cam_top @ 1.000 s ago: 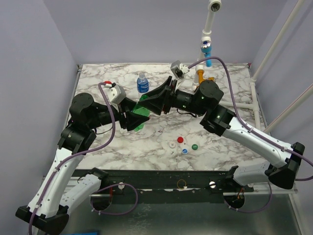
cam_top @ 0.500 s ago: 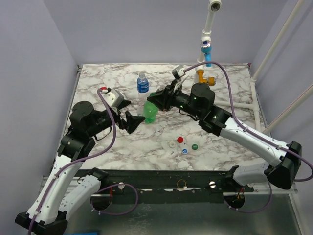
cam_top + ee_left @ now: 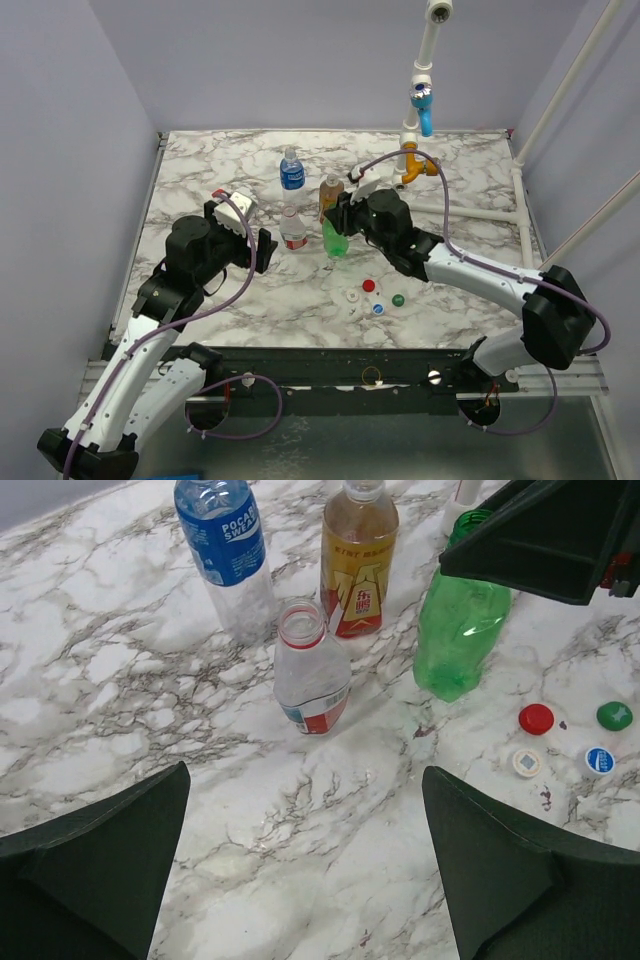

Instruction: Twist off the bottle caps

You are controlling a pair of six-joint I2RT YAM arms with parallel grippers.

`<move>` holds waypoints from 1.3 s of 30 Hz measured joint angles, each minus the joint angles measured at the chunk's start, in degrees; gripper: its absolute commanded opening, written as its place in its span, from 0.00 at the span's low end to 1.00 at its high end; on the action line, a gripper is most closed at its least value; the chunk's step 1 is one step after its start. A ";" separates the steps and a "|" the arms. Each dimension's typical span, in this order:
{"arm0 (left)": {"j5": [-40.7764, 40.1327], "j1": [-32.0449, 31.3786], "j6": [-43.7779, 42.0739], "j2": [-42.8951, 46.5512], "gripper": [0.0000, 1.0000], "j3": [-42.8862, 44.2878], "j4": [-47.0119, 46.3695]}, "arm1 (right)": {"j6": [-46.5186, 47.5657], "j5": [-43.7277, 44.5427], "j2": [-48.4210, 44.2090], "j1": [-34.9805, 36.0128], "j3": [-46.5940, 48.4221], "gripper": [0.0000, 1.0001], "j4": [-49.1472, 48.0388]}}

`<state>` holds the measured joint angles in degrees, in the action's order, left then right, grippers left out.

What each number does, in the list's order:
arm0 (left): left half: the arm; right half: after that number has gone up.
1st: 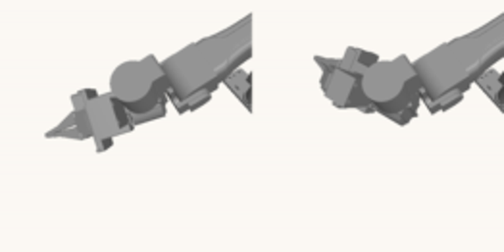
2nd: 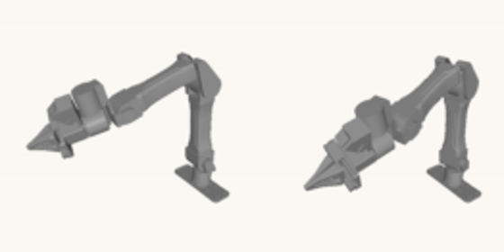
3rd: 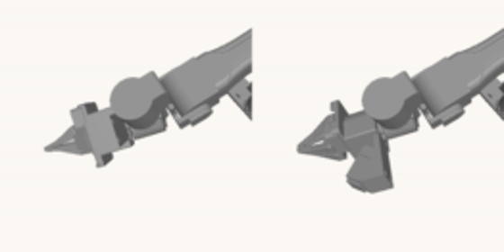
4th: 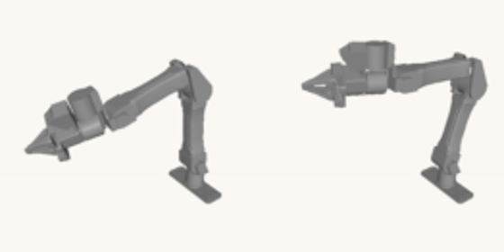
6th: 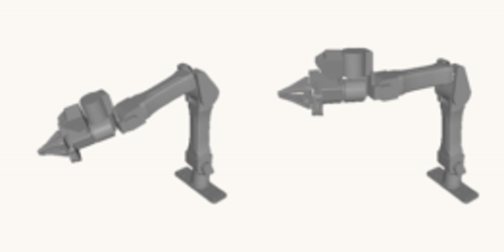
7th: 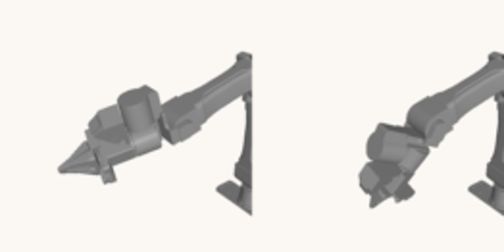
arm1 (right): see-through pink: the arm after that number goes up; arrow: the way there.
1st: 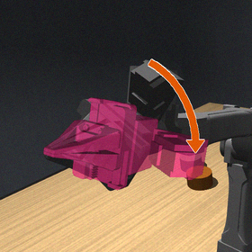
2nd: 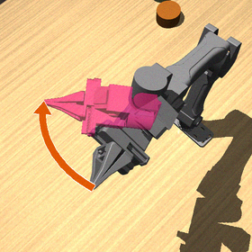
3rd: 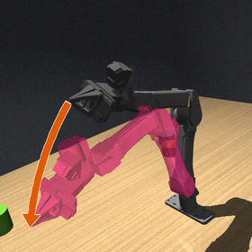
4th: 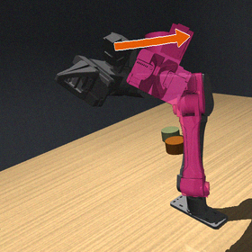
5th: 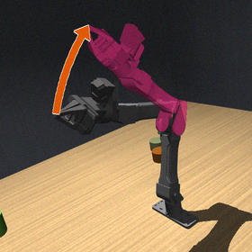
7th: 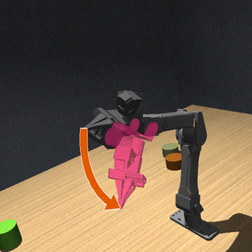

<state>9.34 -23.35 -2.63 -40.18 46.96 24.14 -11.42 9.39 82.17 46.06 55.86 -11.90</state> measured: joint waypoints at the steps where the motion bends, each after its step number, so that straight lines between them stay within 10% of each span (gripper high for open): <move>1: -0.52 0.00 -0.07 0.00 0.99 -0.24 0.42 | 0.42 0.42 0.83 0.00 -0.31 0.00 -1.40; 16: -6.47 0.00 -0.20 -0.83 0.99 -0.28 0.87 | 2.60 7.82 9.20 1.92 -9.40 0.02 -21.64; 27: -7.43 0.00 0.44 -2.82 0.99 -0.28 0.87 | 1.95 10.97 7.89 3.02 -13.27 0.52 -26.16; 39: -7.43 0.00 0.48 -4.15 0.99 -0.26 0.85 | 1.36 11.56 3.69 3.10 -13.86 0.86 -23.47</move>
<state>1.91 -23.35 -2.15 -44.34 46.70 24.99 -10.07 20.95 85.86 49.17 42.00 -35.38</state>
